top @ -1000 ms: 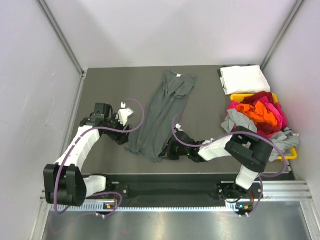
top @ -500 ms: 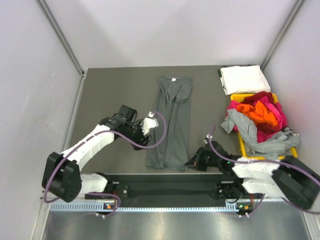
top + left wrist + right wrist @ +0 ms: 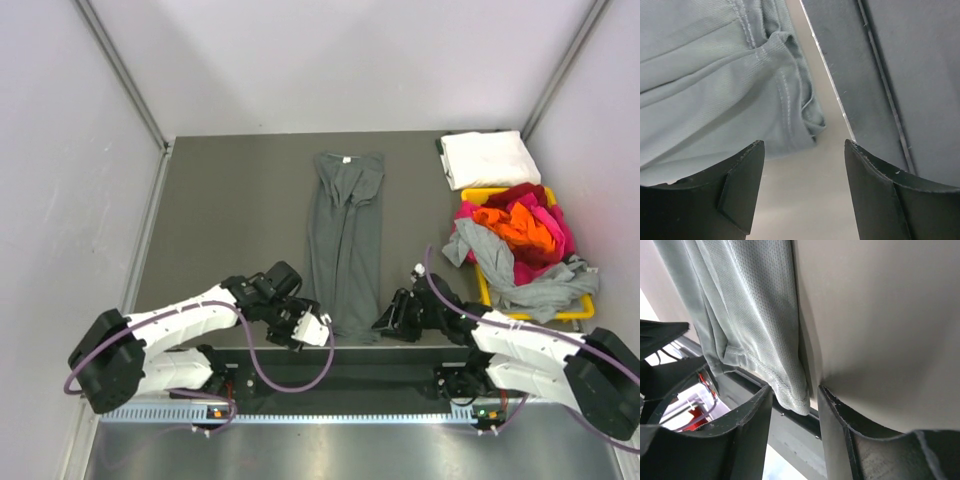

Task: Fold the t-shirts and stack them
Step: Fold the tshirt

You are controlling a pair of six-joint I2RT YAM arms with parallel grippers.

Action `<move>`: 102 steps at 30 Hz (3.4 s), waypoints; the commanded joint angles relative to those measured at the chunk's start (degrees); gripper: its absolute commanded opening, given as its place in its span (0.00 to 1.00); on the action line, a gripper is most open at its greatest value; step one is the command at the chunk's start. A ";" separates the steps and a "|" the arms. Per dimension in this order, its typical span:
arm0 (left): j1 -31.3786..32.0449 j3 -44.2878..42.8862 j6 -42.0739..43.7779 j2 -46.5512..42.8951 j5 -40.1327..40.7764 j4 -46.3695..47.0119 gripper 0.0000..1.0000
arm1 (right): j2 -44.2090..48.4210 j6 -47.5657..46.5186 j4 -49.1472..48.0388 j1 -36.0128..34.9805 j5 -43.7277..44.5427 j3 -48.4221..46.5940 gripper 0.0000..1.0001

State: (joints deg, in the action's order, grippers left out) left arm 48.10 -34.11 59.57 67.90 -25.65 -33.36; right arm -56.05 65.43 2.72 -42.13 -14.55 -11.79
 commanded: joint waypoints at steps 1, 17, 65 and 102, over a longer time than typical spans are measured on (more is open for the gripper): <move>0.33 0.44 6.87 -2.16 0.86 -0.39 0.70 | -4.49 -3.81 5.54 0.56 -0.04 -1.56 0.43; 1.91 -0.08 1.52 4.97 1.65 3.92 0.04 | -10.13 -4.78 0.53 -1.46 -4.70 -4.64 0.00; -26.03 -57.20 -29.94 51.89 14.30 20.44 0.32 | -51.45 -32.37 5.62 31.85 -3.77 -61.42 0.49; -18.57 -30.15 -20.56 24.21 2.35 5.06 0.63 | -64.64 -38.88 17.85 24.11 2.59 -82.69 0.25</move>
State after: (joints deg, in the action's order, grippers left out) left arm 26.98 -65.71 33.56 96.12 -25.41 -29.71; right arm -122.89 27.09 18.81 -18.72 -13.02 -91.96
